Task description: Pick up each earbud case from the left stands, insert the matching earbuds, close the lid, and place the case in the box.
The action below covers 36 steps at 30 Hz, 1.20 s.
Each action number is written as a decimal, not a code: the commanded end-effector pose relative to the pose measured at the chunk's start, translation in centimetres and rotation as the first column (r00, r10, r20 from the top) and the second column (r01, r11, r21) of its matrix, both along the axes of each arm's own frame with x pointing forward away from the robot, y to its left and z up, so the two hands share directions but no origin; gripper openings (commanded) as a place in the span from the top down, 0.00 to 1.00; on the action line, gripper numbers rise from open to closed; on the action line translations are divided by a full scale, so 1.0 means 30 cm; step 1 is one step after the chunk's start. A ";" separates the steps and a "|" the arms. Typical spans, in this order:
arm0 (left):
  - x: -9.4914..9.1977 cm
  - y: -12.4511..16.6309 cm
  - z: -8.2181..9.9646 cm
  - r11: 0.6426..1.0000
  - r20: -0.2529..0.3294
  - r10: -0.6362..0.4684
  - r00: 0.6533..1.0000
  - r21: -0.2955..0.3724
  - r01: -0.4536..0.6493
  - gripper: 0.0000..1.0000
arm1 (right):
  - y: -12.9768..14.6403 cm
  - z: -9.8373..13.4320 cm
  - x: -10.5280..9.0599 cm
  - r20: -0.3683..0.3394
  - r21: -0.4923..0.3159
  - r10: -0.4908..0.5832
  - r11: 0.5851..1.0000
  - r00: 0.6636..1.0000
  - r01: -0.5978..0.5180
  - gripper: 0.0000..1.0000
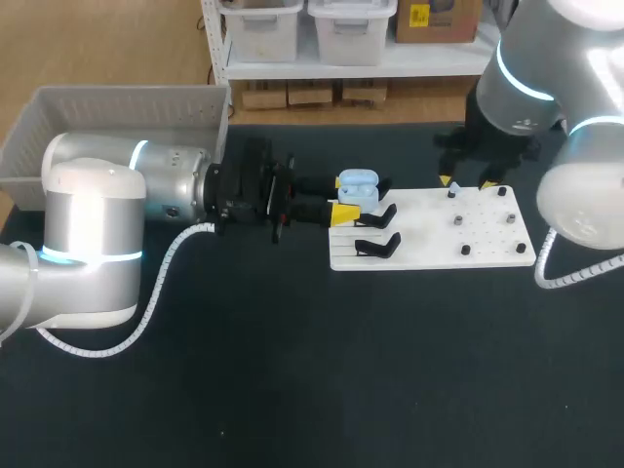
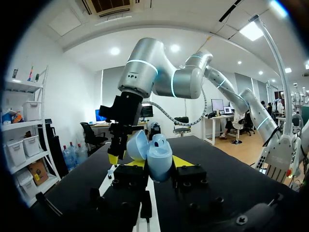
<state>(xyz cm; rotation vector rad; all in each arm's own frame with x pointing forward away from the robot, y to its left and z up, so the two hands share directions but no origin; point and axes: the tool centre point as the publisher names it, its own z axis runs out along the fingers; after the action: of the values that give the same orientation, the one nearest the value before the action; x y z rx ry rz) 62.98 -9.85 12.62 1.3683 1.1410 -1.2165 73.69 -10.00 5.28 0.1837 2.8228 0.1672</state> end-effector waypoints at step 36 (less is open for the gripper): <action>-0.004 0.001 -0.003 1.000 0.003 0.004 1.000 -0.003 -0.004 1.00 | 0.003 -0.107 0.073 -0.041 0.053 -0.064 0.996 0.997 0.066 0.62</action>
<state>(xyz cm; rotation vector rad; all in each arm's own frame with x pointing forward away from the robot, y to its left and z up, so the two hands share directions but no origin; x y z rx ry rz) 62.98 -9.85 12.62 1.3683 1.1410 -1.2165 76.03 -9.96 2.13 0.2901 2.8558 0.2333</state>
